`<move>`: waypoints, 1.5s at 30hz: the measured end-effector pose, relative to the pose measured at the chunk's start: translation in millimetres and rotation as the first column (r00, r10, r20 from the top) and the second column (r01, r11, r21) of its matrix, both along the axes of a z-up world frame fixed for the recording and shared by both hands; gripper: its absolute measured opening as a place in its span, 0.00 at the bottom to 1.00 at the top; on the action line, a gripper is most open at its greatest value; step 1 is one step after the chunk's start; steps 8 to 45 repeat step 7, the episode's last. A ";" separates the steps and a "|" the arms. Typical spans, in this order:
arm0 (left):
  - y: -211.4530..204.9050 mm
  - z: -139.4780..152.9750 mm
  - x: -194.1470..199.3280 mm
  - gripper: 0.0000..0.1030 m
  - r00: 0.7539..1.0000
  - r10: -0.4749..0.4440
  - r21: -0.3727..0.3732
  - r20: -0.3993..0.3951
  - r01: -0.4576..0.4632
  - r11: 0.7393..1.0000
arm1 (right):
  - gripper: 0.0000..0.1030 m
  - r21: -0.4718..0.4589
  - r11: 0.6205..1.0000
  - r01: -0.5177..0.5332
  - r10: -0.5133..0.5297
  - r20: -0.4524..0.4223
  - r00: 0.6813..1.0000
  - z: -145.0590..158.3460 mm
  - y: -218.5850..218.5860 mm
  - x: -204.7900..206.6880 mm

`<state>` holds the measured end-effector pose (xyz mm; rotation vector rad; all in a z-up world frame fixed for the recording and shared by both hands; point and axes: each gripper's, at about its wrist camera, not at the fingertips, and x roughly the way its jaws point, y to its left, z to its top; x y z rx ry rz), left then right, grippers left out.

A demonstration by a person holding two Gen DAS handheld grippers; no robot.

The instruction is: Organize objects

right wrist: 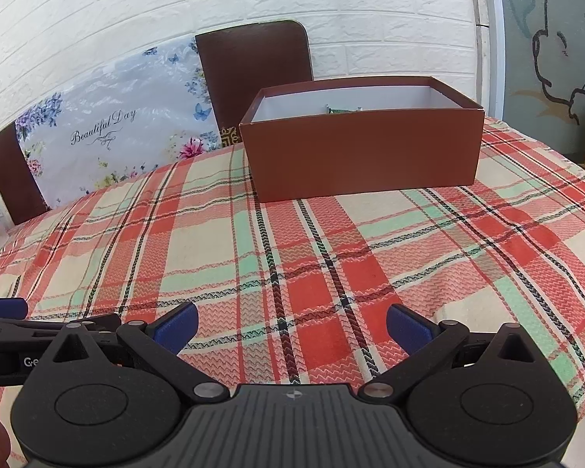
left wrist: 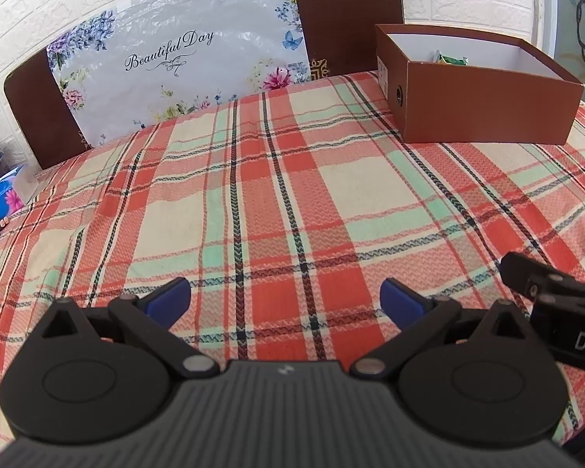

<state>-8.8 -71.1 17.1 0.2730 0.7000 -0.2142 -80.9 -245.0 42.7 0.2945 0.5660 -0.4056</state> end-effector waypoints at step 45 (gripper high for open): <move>0.3 1.2 -1.8 1.00 1.000 -0.014 -0.004 0.014 0.014 1.000 | 0.99 -0.002 1.000 0.005 -0.005 0.005 1.000 -0.9 0.5 0.3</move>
